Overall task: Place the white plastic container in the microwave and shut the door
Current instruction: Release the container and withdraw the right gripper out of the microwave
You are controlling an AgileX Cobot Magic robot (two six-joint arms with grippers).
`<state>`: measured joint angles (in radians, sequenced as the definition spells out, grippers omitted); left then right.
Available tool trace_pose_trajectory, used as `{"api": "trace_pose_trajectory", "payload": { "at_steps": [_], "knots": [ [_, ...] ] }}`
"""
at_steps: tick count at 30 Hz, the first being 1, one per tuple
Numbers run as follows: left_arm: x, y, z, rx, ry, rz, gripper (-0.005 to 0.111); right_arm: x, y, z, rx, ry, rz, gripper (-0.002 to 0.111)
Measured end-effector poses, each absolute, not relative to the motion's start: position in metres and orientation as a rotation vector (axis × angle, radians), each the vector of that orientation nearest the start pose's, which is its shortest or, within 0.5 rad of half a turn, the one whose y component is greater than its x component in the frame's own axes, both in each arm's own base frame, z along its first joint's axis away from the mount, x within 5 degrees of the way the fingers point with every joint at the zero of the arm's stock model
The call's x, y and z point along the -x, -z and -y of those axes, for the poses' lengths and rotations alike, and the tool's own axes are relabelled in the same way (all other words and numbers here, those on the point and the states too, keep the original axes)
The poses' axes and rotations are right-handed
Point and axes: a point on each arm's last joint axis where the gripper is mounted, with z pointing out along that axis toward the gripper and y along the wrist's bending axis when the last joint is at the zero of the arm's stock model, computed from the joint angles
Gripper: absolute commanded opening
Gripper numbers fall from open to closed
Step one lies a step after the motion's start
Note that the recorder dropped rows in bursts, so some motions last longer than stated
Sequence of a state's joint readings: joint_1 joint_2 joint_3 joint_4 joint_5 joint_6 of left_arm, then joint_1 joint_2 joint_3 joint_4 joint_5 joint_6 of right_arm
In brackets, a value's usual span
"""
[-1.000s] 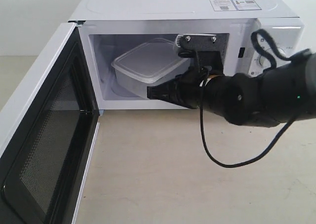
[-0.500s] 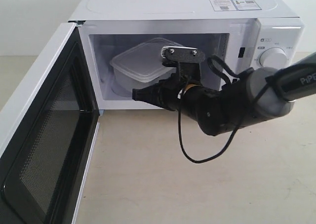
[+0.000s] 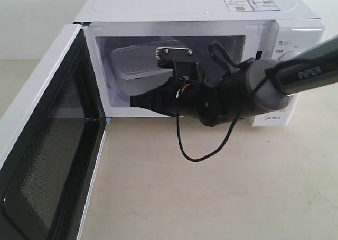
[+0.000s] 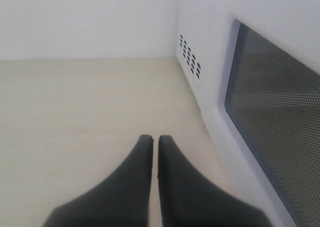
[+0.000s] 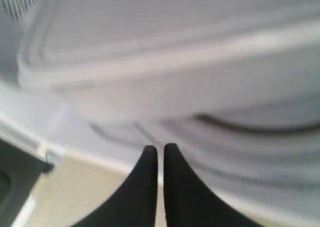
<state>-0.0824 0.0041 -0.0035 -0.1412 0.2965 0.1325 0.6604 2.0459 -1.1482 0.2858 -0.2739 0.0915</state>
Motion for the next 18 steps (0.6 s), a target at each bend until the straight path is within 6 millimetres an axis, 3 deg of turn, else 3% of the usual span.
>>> {"api": "trace_pose_trajectory", "payload": {
  "at_steps": [2, 5, 9, 14, 18],
  "knots": [
    [-0.054, -0.188, 0.008, -0.101, 0.098, -1.776, 0.004, -0.33, -0.148, -0.249, 0.318, -0.5, -2.18, 0.0],
    [-0.054, -0.188, 0.008, -0.101, 0.098, -1.776, 0.004, -0.304, -0.181, -0.229, 0.348, -0.502, -2.132, 0.0],
    [-0.054, -0.188, 0.008, -0.101, 0.098, -1.776, 0.004, -0.262, -0.204, -0.196, 0.356, -0.508, -2.106, 0.0],
    [-0.054, -0.188, 0.008, -0.101, 0.098, -1.776, 0.004, -0.205, -0.244, -0.152, 0.397, -0.524, -1.931, 0.0],
    [-0.054, -0.188, 0.008, -0.101, 0.098, -1.776, 0.004, -0.164, -0.242, -0.119, 0.439, -0.489, -1.819, 0.0]
  ]
}}
